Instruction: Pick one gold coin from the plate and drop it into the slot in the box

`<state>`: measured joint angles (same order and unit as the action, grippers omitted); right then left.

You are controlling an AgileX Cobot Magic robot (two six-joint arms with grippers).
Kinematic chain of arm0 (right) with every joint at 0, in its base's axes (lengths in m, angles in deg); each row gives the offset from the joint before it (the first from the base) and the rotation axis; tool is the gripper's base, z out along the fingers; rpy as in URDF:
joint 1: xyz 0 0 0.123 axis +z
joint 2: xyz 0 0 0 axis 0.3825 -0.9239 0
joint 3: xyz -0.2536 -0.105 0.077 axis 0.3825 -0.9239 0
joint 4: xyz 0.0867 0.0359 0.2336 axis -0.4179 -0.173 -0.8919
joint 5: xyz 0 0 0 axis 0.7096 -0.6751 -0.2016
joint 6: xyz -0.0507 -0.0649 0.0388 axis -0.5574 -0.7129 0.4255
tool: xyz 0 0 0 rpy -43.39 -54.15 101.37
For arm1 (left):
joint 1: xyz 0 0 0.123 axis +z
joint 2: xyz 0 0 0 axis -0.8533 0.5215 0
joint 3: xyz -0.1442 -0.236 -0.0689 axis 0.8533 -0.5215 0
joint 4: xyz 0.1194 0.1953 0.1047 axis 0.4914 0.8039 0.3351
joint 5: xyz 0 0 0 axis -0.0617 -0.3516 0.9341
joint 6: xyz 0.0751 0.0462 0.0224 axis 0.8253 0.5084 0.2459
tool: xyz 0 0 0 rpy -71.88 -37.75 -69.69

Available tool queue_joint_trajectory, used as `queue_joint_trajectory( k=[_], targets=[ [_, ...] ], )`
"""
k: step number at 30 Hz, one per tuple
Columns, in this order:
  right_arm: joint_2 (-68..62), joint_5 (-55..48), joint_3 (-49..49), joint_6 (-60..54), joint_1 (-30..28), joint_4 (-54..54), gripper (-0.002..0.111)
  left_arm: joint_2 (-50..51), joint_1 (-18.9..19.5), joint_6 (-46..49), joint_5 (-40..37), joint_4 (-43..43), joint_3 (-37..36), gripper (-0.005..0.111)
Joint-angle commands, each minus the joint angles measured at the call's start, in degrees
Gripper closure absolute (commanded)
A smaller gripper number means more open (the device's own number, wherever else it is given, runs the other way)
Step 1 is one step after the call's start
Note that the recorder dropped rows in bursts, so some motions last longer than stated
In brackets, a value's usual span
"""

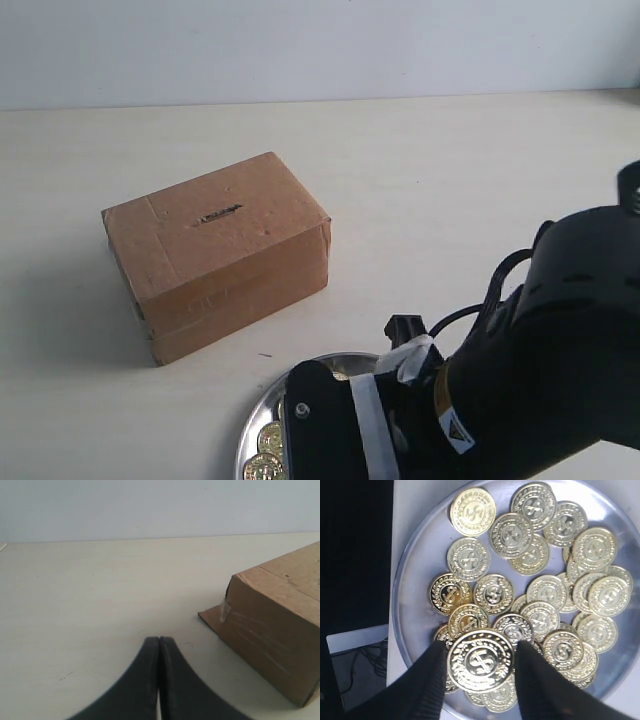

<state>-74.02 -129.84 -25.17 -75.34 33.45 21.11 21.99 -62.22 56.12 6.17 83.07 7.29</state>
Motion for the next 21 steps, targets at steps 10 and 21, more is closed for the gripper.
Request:
queue_joint_trajectory(
  k=[10, 21],
  targets=[
    [2.1, 0.7, 0.2, 0.5, 0.0, 1.4, 0.084, -0.2, -0.4, 0.0, 0.1, -0.6, -0.1, 0.107],
    [2.1, 0.7, 0.2, 0.5, 0.0, 1.4, 0.084, -0.2, -0.4, 10.4, 2.4, 12.4, -0.1, 0.107]
  ],
)
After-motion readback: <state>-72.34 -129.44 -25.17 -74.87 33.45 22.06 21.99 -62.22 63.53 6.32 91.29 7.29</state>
